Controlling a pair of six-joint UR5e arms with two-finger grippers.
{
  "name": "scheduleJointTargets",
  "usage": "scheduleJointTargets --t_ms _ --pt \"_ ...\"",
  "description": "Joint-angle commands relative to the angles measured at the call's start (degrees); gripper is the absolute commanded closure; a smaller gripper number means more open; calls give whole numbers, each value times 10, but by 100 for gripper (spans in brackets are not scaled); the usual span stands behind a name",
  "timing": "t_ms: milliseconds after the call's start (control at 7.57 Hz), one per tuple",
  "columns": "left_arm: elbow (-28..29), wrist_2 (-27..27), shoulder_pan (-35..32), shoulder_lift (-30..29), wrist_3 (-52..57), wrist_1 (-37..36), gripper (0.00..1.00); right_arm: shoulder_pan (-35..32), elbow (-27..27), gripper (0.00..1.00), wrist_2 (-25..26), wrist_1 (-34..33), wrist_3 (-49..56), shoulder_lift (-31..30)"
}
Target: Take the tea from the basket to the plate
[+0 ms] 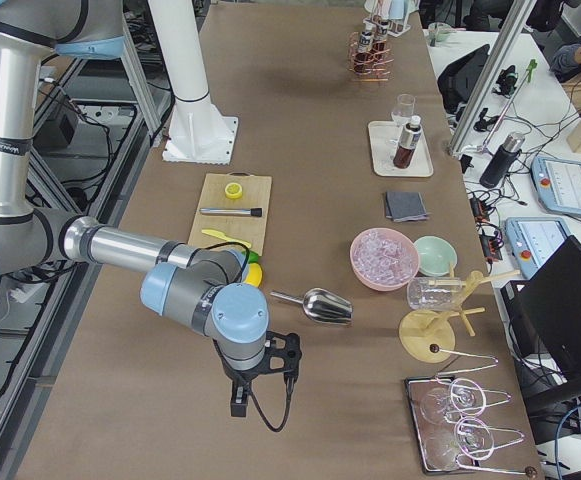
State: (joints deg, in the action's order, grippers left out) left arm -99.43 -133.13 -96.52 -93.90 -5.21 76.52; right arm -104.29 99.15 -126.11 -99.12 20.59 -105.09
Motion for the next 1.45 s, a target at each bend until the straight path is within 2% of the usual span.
scheduleJointTargets --t_ms 0,396,793,1057,1322 --pt "31 6 0 24 2 -1 2 65 44 0 -16 -2 -83 10" --pt "40 9 53 25 3 -1 2 80 57 0 -13 -6 -85 9" --pt "34 7 53 28 3 0 2 80 58 0 -17 -13 -98 8" --pt "31 6 53 28 2 2 2 80 71 0 -28 -34 -163 10" --pt "24 1 54 28 2 2 2 80 70 0 -46 -33 -165 9"
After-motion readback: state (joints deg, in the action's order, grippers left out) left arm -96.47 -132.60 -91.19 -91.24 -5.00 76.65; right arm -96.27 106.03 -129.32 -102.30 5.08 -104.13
